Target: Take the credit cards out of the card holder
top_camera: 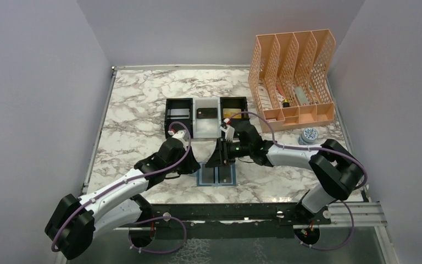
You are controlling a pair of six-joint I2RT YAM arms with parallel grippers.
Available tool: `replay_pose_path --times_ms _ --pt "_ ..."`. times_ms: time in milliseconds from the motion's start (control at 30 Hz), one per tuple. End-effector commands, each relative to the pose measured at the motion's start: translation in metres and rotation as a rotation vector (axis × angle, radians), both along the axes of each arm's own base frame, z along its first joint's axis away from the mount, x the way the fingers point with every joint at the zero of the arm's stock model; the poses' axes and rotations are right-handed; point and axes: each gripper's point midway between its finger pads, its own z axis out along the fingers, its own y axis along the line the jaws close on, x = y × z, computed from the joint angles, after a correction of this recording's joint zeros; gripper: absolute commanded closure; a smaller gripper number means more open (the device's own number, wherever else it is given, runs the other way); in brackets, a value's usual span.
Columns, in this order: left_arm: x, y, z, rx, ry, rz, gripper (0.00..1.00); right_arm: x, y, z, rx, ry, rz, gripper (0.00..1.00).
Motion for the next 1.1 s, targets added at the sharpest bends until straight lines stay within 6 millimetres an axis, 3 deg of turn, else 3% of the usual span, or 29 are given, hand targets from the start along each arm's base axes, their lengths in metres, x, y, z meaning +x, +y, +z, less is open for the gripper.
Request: replay_pose_path --times_ms 0,133,300,400,667,967,1067 --pt "-0.001 -0.004 0.009 -0.033 -0.029 -0.016 0.66 0.01 -0.017 -0.027 -0.145 0.003 -0.126 0.66" --pt "-0.004 -0.021 0.016 -0.097 -0.034 -0.102 0.62 0.011 -0.023 -0.041 -0.184 0.029 -0.167 0.67" --pt "-0.008 -0.031 0.005 -0.094 0.007 -0.166 0.6 0.006 -0.026 -0.059 -0.209 0.078 -0.172 0.7" --pt "-0.009 -0.031 -0.009 -0.057 0.043 -0.177 0.6 0.002 -0.024 -0.067 -0.201 0.105 -0.161 0.72" --pt "-0.015 -0.015 -0.046 0.05 0.13 -0.128 0.72 0.001 -0.031 -0.088 -0.258 0.14 -0.186 0.76" --pt "-0.019 -0.009 -0.054 0.083 0.147 -0.12 0.82 0.0 -0.023 -0.078 -0.201 0.142 -0.166 0.97" --pt "-0.017 -0.007 -0.054 0.093 0.144 -0.111 0.82 0.003 -0.023 -0.07 -0.193 0.12 -0.174 0.99"
